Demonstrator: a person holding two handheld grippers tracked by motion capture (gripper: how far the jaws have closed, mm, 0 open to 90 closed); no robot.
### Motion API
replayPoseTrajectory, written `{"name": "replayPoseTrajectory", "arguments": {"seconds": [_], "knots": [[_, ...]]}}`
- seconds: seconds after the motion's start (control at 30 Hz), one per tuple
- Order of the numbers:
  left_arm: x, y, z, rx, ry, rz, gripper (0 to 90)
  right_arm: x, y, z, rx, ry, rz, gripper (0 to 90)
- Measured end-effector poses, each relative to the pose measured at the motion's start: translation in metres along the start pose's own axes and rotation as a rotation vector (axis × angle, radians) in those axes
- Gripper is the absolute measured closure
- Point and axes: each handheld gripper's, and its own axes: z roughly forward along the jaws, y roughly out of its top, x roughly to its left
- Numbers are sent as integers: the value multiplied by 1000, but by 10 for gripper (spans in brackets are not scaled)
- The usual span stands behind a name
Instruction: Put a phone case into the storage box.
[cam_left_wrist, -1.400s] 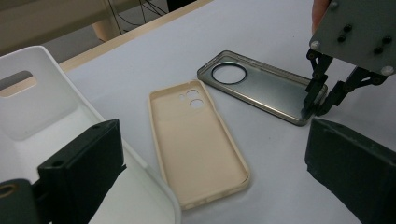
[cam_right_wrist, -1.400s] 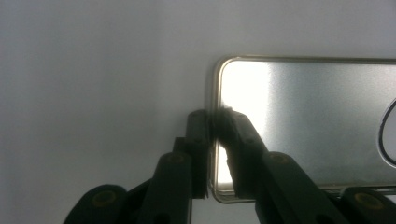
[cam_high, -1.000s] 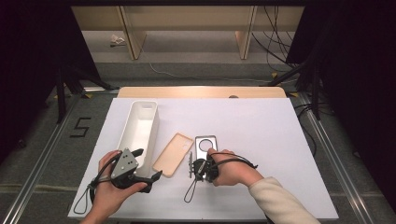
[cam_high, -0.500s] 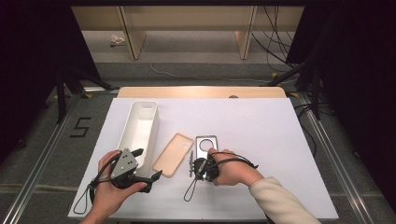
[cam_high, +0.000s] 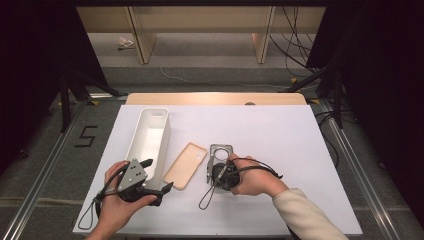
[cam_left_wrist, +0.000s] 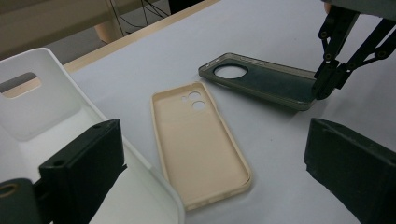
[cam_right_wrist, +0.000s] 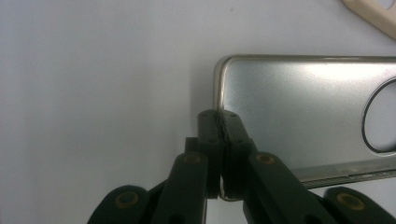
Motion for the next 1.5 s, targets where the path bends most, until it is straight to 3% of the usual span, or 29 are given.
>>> {"name": "replayPoseTrajectory", "arguments": {"seconds": [0.3,0.47,0.53,0.6,0.67,0.83,1.17,1.5], "knots": [[0,0,-1,-3,4,-1,48,-3,-7,-10,-58,-11,23,891],[1,1,-1,-7,7,-4,54,-4,-10,-15,-121,-33,41,890],[2,1,-2,-9,9,-4,56,-3,-13,-16,-150,-35,56,891],[1,1,-2,-7,7,-12,65,-2,-21,-18,-211,-35,81,891],[1,2,-1,-8,4,-13,71,-2,-22,-19,-226,-35,91,890],[0,5,-2,-14,1,-17,88,-2,-34,-25,-349,-69,127,891],[1,25,2,-18,-11,-42,120,3,-46,-29,-433,-60,146,891],[7,48,17,17,-27,-69,150,10,-50,-29,-463,-62,144,891]]}}
